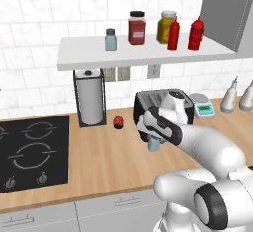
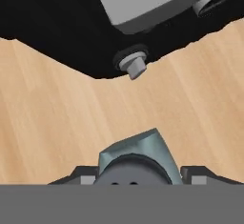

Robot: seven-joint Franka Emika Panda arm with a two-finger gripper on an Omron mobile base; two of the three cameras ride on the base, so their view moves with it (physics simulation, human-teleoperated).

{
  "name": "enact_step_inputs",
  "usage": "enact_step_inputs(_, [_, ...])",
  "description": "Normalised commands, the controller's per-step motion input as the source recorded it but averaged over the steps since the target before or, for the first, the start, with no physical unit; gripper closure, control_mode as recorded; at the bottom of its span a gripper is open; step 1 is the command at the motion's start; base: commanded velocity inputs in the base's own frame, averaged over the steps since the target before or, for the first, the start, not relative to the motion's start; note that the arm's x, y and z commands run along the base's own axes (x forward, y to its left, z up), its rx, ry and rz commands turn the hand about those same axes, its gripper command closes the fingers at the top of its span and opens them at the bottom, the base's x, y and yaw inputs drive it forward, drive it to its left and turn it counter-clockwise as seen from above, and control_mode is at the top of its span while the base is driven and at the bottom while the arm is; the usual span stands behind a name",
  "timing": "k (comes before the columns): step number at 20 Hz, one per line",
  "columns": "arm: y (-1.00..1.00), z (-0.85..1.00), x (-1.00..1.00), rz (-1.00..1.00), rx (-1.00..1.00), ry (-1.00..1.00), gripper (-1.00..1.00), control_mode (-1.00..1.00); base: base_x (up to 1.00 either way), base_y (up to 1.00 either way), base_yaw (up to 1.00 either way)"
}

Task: Put the shaker and condiment bottle from the counter next to their counterparts in the cabinet.

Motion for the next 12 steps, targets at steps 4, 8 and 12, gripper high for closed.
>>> enact_step_inputs(4, [0.0, 0.26, -0.05, 0.0, 0.02, -0.03, 1.0, -1.0, 0.0, 0.0, 0.0])
enact_step_inputs(8, [0.0, 0.19, 0.0, -0.02, 0.0, 0.0, 1.0, -1.0, 0.0, 0.0, 0.0])
enact_step_inputs(12, [0.0, 0.83, 0.01, 0.0, 0.05, 0.0, 1.0, -1.0, 0.0, 0.0, 0.0])
